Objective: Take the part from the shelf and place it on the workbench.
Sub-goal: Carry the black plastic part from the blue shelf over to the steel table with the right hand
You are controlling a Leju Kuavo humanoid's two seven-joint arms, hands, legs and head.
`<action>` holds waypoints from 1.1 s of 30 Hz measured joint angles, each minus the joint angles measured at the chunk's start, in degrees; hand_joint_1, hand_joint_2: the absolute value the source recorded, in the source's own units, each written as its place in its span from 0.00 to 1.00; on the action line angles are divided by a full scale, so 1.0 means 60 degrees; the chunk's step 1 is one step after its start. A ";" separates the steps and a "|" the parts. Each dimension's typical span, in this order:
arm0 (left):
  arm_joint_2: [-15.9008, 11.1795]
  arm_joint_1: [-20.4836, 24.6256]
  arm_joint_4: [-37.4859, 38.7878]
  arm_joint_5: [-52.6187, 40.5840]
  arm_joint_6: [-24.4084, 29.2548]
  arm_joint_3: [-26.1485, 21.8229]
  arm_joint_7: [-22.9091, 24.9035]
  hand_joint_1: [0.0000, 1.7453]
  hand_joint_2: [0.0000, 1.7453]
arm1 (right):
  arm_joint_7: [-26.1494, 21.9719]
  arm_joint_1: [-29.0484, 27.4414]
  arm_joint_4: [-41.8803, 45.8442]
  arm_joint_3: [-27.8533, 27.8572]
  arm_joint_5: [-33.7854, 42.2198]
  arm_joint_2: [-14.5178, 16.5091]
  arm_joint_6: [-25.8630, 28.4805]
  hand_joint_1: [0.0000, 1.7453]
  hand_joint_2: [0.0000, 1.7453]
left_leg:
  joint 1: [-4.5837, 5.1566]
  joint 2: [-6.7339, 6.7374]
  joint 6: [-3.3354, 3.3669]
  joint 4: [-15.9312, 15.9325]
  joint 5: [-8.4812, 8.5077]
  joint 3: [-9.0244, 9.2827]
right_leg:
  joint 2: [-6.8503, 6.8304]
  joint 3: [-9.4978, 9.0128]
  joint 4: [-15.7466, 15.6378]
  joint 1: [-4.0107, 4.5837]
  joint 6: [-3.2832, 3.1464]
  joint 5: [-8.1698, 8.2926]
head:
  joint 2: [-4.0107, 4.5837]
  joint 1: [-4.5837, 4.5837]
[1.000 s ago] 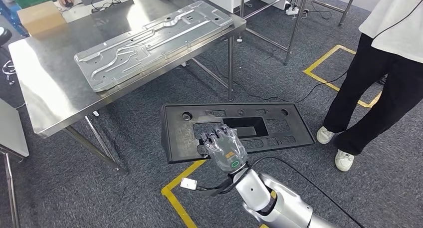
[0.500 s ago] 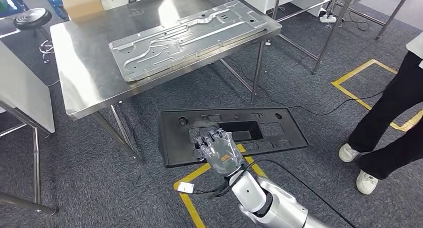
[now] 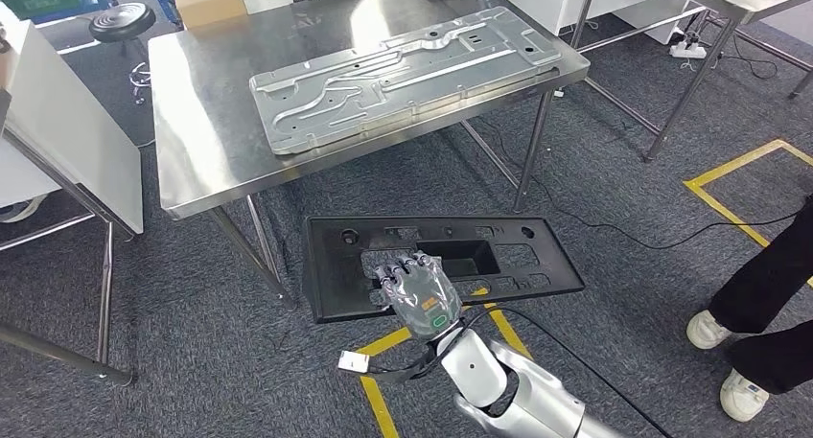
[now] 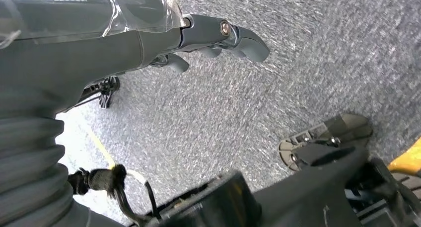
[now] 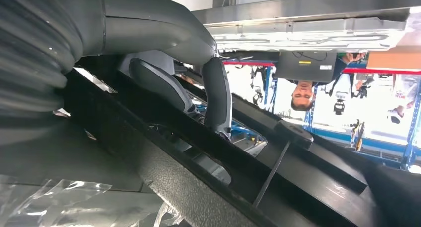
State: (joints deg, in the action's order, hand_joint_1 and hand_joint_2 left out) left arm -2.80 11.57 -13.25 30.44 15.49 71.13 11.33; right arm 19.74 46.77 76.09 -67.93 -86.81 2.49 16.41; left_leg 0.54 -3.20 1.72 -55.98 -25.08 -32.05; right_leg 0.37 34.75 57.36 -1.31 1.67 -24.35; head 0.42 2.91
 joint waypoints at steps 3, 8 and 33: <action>0.0004 0.0062 0.0000 -0.0042 -0.0004 -0.0007 -0.0007 0.00 1.00 | 0.0000 0.0043 -0.0079 0.0014 0.0056 0.0104 0.0000 1.00 1.00 | -0.0046 0.0310 -0.0171 -0.1449 -0.0692 -0.0678 | -0.0056 -0.0029 -0.0011 -0.0017 -0.0132 -0.0030 | -0.0001 0.0016; 0.0013 0.0176 0.0000 -0.0163 -0.0067 -0.0036 -0.0107 0.00 1.00 | -0.0003 0.0064 -0.0200 0.0015 0.0119 0.0167 -0.0030 1.00 1.00 | -0.0077 0.0419 -0.0161 -0.2103 -0.0486 -0.1173 | -0.0173 -0.0114 -0.0012 -0.0005 -0.0147 -0.0110 | 0.0000 0.0018; 0.0046 0.0055 0.0000 -0.0209 -0.0164 -0.0031 -0.0107 0.00 1.00 | 0.0065 0.0319 -0.0321 0.0095 0.0379 0.0226 -0.0454 1.00 1.00 | -0.0043 0.0371 -0.0157 -0.0920 -0.0545 -0.0372 | -0.0065 0.0014 -0.0071 -0.0035 -0.0106 0.0080 | 0.0000 0.0032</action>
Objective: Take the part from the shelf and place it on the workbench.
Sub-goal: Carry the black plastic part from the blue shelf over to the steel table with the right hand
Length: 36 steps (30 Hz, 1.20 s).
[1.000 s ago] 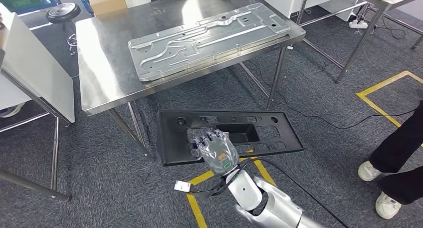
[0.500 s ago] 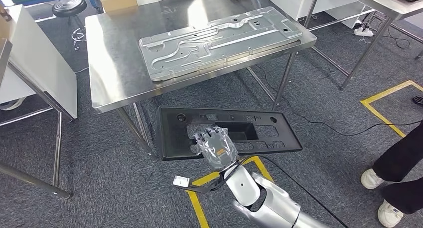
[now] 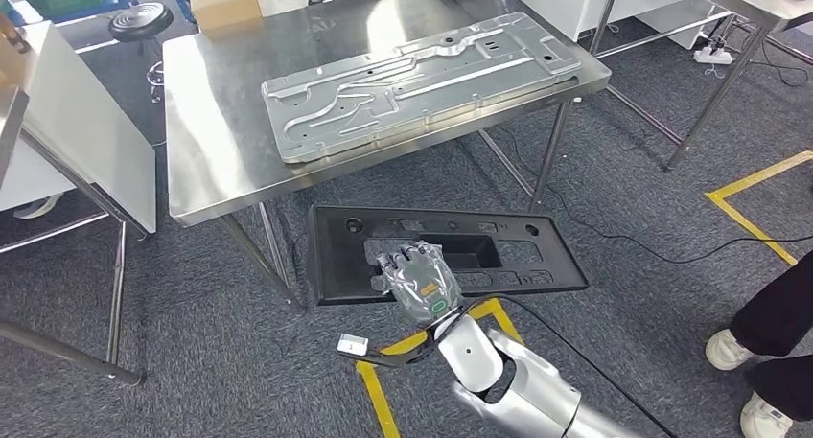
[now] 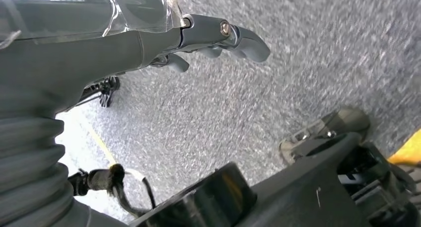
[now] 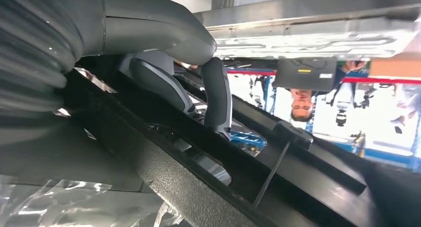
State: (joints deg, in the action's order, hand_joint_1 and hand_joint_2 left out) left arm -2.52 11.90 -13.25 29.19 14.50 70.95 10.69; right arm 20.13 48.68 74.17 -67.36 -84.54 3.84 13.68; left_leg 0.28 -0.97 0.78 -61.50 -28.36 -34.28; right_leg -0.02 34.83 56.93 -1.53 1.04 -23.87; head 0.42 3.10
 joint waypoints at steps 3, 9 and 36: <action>0.0003 0.0099 0.0000 0.0015 0.0005 -0.0018 -0.0018 0.00 1.00 | 0.0000 0.0005 -0.0043 -0.0002 0.0004 0.0002 -0.0030 1.00 1.00 | -0.0047 0.0024 -0.0111 -0.1809 -0.0595 -0.0959 | -0.0036 -0.0020 0.0000 0.0003 -0.0036 -0.0038 | 0.0000 0.0005; 0.0008 0.0065 0.0000 0.0003 -0.0016 -0.0025 -0.0005 0.00 1.00 | -0.0004 0.0068 -0.0077 -0.0001 0.0005 0.0008 -0.0106 1.00 1.00 | 0.0047 0.0101 0.0141 0.0938 0.0872 0.0136 | -0.0027 -0.0192 -0.0030 0.0038 0.0057 -0.0139 | -0.0001 0.0006; 0.0103 0.0139 0.0000 -0.0069 0.0019 -0.0047 -0.0097 0.00 1.00 | 0.0052 0.0243 -0.0045 -0.0563 -0.0901 -0.0286 0.0256 1.00 1.00 | -0.0055 0.0075 -0.0063 -0.1193 -0.0061 -0.0694 | -0.0001 -0.0132 -0.0071 0.0032 -0.0058 -0.0050 | 0.0000 0.0004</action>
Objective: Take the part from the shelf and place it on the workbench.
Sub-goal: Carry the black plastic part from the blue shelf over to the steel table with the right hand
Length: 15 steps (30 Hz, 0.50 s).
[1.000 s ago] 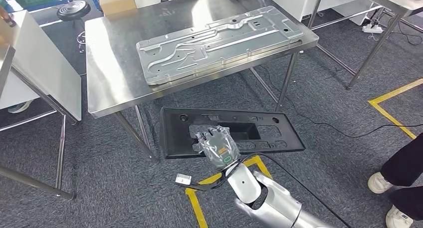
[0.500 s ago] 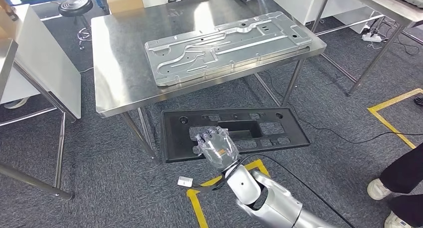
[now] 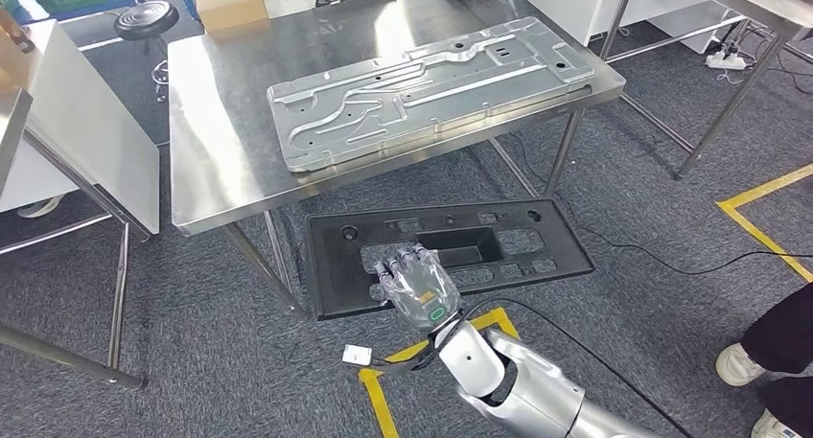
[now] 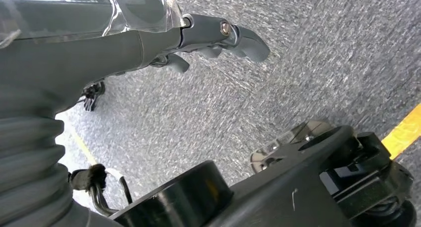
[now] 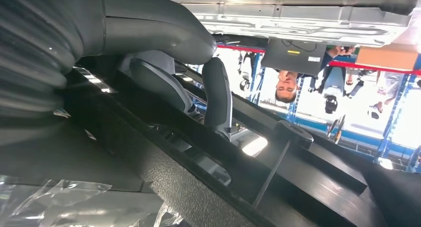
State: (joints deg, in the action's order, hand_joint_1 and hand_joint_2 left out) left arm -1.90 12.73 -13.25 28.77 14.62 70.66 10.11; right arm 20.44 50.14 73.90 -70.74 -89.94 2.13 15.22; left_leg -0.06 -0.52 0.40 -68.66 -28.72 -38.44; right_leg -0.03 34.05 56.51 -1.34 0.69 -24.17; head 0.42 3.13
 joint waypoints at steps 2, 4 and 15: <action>0.0000 -0.0028 0.0000 -0.0002 -0.0020 0.0002 0.0009 0.00 1.00 | -0.0005 0.0008 0.0000 -0.0014 0.0000 -0.0001 -0.0005 1.00 1.00 | 0.0027 0.0030 0.0093 0.1459 0.0704 0.0621 | 0.0019 -0.0077 -0.0011 0.0010 0.0035 -0.0045 | 0.0000 0.0001; 0.0004 -0.0052 0.0000 -0.0002 -0.0036 0.0005 0.0010 0.00 1.00 | -0.0023 0.0014 0.0000 -0.0015 -0.0002 -0.0004 -0.0011 1.00 1.00 | 0.0096 0.0054 0.0178 0.2257 0.0912 0.0948 | 0.0023 -0.0068 -0.0021 0.0022 0.0101 -0.0066 | -0.0001 0.0000; 0.0050 -0.0076 0.0000 -0.0025 -0.0057 0.0011 -0.0025 0.00 1.00 | -0.0168 -0.0073 0.0000 -0.0039 0.0017 -0.0001 -0.0039 1.00 1.00 | 0.0076 -0.0010 0.0494 0.2498 0.0701 0.1437 | 0.0007 0.1408 0.2401 0.0019 0.0373 -0.0609 | -0.0001 -0.0007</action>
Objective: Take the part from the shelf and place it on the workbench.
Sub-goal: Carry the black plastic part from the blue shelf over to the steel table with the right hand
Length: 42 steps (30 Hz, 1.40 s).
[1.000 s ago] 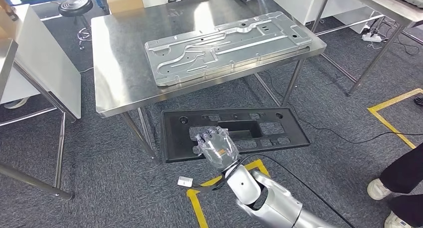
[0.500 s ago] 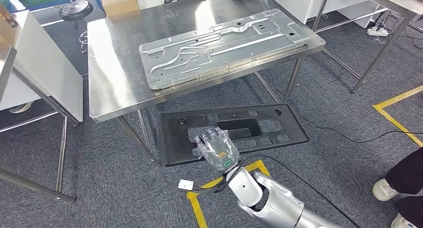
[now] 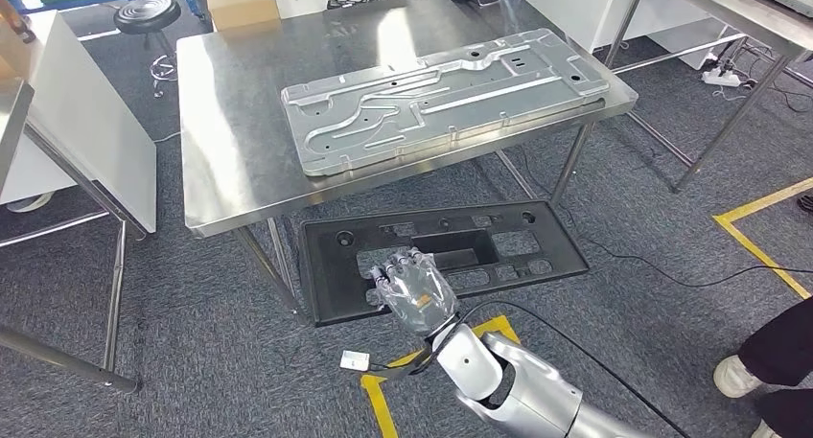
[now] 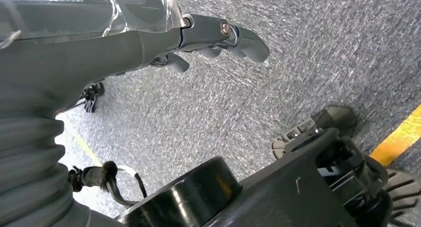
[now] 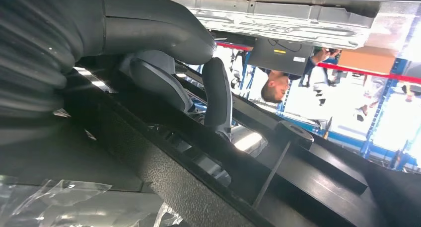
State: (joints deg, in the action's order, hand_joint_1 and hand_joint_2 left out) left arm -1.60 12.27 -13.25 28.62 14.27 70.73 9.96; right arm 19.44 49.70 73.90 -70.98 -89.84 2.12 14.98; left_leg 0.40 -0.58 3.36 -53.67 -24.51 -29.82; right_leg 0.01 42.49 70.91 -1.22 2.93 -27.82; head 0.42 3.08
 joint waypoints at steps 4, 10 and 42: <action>0.0005 -0.0008 0.0000 0.0014 -0.0004 0.0000 0.0005 0.00 1.00 | -0.0040 0.0007 -0.0003 0.0000 0.0009 0.0014 0.0002 1.00 1.00 | 0.0038 -0.0035 -0.0170 -0.0087 -0.0293 0.0165 | 0.0017 -0.1012 -0.2285 -0.0015 -0.0028 0.1011 | 0.0001 0.0001; 0.0008 -0.0062 0.0000 0.0018 -0.0016 0.0002 -0.0020 0.00 1.00 | -0.0079 0.0035 -0.0007 0.0005 0.0011 0.0089 -0.0008 1.00 1.00 | -0.0031 0.0001 -0.0430 -0.1087 -0.0866 -0.0287 | 0.0027 -0.1160 -0.2404 -0.0028 -0.0336 0.0835 | 0.0000 0.0006; -0.0167 -0.0231 0.0007 0.0190 -0.0041 -0.0050 -0.0413 0.00 1.00 | -0.0255 0.0089 -0.0597 -0.0215 -0.0017 0.0850 -0.0099 1.00 1.00 | -0.0020 -0.0027 -0.0478 -0.2139 -0.1355 -0.0758 | 0.0032 -0.1144 -0.2332 -0.0013 -0.0390 0.0742 | 0.0000 0.0005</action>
State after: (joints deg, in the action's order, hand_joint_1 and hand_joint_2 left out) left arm -2.60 10.89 -13.20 29.76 14.03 70.43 7.48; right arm 17.91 50.23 70.31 -72.26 -89.94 7.22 14.39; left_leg 0.28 -0.74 0.50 -66.51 -32.65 -34.37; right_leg 0.20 35.63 56.92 -1.30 0.59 -23.37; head 0.42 3.11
